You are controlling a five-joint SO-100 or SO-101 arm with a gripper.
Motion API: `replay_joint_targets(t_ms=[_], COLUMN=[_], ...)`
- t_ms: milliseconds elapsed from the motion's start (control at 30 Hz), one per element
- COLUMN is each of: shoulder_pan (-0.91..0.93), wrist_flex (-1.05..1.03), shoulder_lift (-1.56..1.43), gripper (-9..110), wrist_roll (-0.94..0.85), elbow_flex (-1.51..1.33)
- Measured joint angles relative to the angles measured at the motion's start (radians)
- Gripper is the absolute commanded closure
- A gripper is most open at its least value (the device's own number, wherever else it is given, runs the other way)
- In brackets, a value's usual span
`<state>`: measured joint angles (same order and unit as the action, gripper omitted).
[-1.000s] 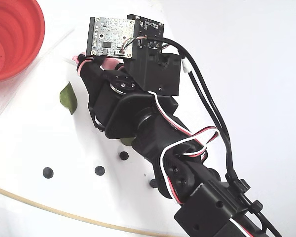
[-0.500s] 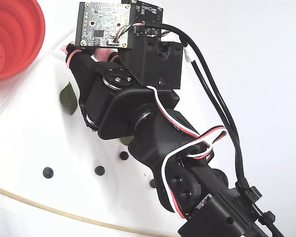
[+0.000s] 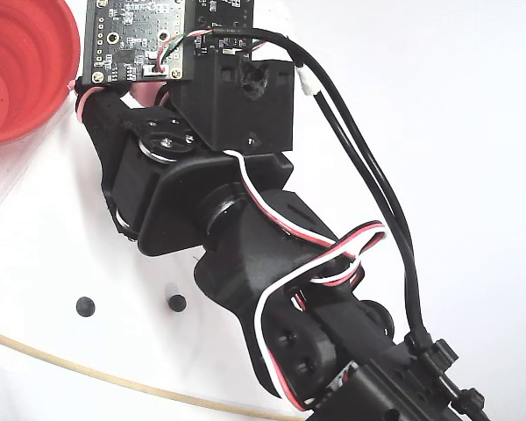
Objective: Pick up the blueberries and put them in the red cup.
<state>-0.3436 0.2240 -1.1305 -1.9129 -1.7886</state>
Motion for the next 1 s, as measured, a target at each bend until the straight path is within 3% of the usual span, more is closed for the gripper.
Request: replay_joint_targets(t_ms=[1000], shoulder_pan=[-0.091], wrist_flex=[0.0], shoulder_lift=[0.028], gripper=[86], wrist_roll=[0.038], elbow_flex=[0.023])
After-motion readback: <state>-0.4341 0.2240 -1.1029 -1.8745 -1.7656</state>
